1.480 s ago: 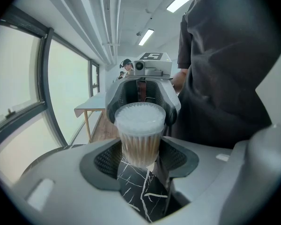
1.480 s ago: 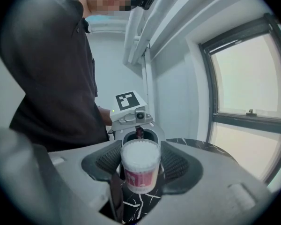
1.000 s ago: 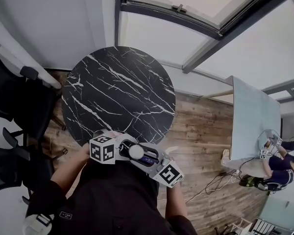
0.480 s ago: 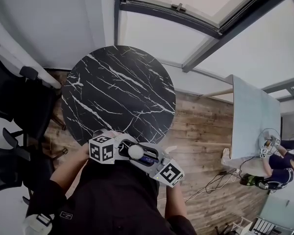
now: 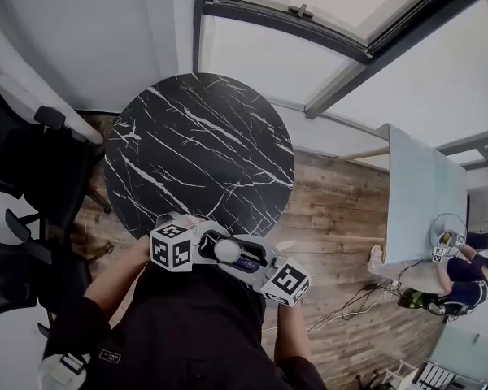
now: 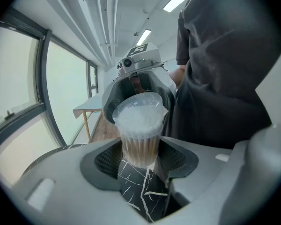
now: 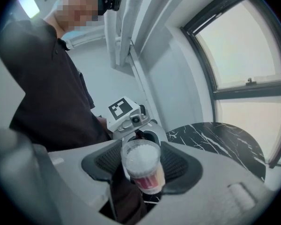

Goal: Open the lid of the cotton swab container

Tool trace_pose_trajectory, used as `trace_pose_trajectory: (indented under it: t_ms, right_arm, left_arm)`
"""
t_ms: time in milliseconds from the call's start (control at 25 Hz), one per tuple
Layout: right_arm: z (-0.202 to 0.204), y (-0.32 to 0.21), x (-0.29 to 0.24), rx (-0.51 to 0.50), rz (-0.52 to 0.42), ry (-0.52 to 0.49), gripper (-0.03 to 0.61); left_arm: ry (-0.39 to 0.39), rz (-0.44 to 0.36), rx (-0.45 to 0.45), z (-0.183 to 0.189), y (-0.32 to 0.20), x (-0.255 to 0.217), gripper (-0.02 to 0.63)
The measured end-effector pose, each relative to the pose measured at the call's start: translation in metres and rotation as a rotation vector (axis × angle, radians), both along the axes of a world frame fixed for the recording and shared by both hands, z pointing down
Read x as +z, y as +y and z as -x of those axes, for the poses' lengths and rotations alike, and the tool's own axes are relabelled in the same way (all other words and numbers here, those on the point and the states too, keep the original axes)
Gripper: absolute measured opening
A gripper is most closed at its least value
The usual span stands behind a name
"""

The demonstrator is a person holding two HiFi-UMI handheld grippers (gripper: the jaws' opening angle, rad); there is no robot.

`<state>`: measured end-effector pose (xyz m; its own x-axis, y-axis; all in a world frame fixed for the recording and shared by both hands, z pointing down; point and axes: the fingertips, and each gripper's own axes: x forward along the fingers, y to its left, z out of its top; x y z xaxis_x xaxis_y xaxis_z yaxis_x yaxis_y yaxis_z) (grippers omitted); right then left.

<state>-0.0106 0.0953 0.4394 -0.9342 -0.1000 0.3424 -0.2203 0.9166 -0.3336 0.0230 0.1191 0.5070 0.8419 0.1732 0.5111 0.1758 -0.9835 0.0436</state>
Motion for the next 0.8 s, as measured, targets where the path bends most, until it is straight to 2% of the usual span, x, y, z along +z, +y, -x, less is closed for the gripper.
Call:
trace_pose_trajectory:
  t_ms: [200, 440, 600, 720, 800]
  right_arm:
    - [-0.001, 0.000, 0.000, 0.001, 0.053, -0.015, 0.258]
    - [0.001, -0.002, -0.002, 0.019, 0.057, -0.033, 0.262]
    - [0.004, -0.005, -0.008, 0.026, 0.027, -0.065, 0.268]
    - [0.005, -0.012, -0.015, 0.053, -0.018, -0.080, 0.329]
    - [0.003, -0.017, -0.022, 0.075, -0.051, -0.090, 0.341]
  left_arm:
    - [0.000, -0.002, 0.005, 0.000, 0.001, 0.000, 0.247]
    - [0.015, 0.009, 0.002, 0.001, 0.000, -0.002, 0.247]
    - [0.036, 0.042, 0.000, 0.002, -0.001, -0.006, 0.248]
    - [0.044, 0.088, 0.020, 0.003, 0.001, -0.008, 0.249]
    - [0.022, 0.100, 0.033, 0.005, 0.000, -0.006, 0.249]
